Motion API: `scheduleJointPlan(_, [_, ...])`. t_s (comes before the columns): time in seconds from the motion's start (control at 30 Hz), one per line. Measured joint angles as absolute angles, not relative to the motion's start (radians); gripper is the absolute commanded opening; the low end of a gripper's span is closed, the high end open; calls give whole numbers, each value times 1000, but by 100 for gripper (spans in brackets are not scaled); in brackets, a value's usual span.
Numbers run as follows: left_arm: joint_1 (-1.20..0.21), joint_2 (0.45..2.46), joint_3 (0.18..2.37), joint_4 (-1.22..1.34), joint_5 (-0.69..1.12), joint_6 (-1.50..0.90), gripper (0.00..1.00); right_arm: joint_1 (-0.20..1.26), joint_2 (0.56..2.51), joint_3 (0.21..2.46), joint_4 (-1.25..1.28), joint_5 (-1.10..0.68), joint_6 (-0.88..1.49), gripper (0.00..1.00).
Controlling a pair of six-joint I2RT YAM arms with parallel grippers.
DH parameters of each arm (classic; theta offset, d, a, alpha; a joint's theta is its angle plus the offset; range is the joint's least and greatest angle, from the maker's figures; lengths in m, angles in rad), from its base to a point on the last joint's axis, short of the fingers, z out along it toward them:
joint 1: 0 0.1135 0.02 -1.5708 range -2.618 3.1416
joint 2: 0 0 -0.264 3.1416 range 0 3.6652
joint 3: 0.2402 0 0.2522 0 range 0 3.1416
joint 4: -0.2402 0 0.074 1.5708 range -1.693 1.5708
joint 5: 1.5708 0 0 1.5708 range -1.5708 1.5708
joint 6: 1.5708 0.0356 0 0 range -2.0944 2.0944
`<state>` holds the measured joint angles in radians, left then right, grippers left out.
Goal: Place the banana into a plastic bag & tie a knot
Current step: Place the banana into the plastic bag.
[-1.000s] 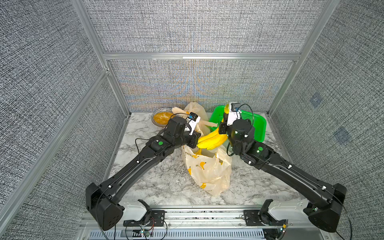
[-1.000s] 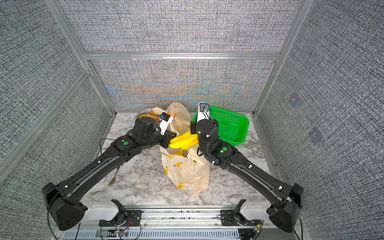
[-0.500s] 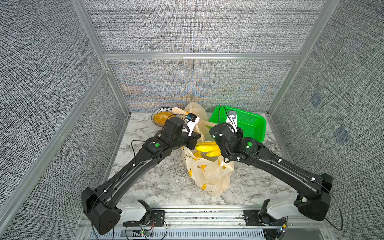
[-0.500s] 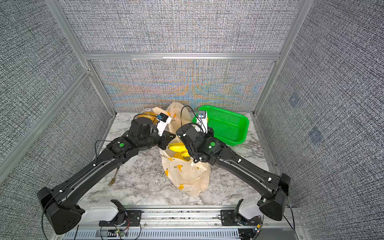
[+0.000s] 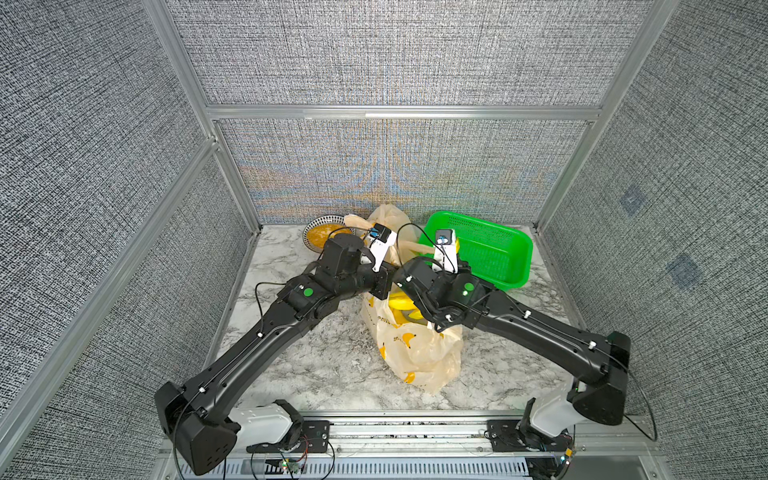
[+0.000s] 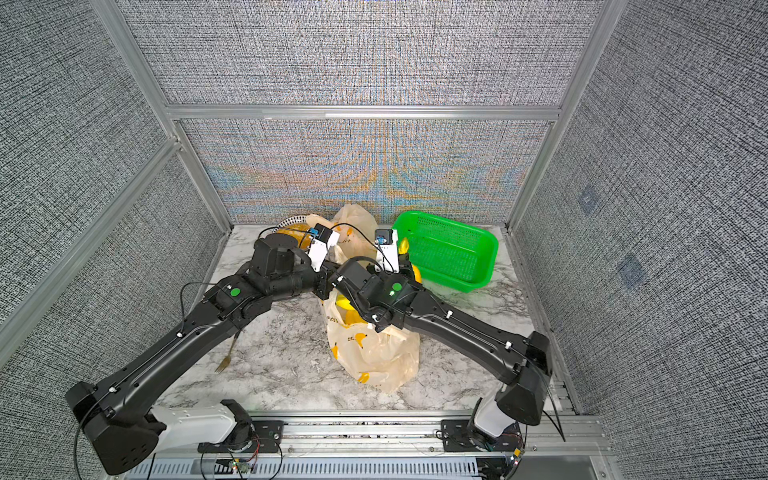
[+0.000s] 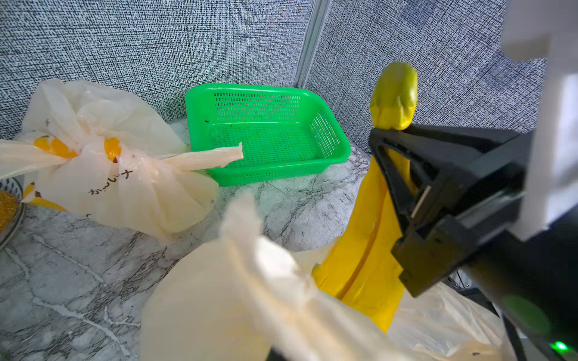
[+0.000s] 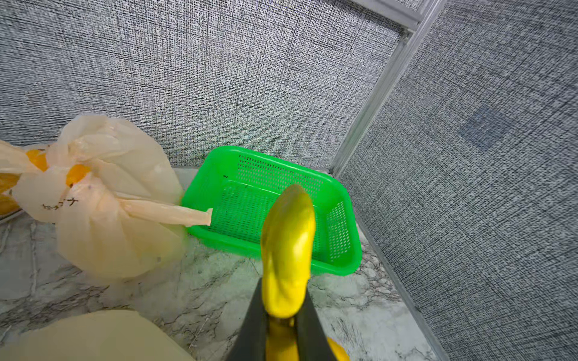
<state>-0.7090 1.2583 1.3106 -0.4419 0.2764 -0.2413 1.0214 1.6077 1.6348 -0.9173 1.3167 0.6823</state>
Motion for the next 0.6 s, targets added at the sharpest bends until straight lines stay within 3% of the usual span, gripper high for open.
scheduleJointPlan(0.37, [-700,1261,1309,-488,217,-252,0,1122,1767,1780,-1209,1438,913,0])
scheduleJointPlan(0.43, [-698,1261,1306,-487,209,-246,0,1126,1776,1785,-1231,1441,933,11])
scheduleJointPlan(0.5, [-698,1261,1303,-487,207,-247,0,1130,1786,1800,-1251,1441,939,15])
scheduleJointPlan(0.6, [-697,1259,1303,-480,213,-248,0,1151,1815,1842,-1271,1443,923,40])
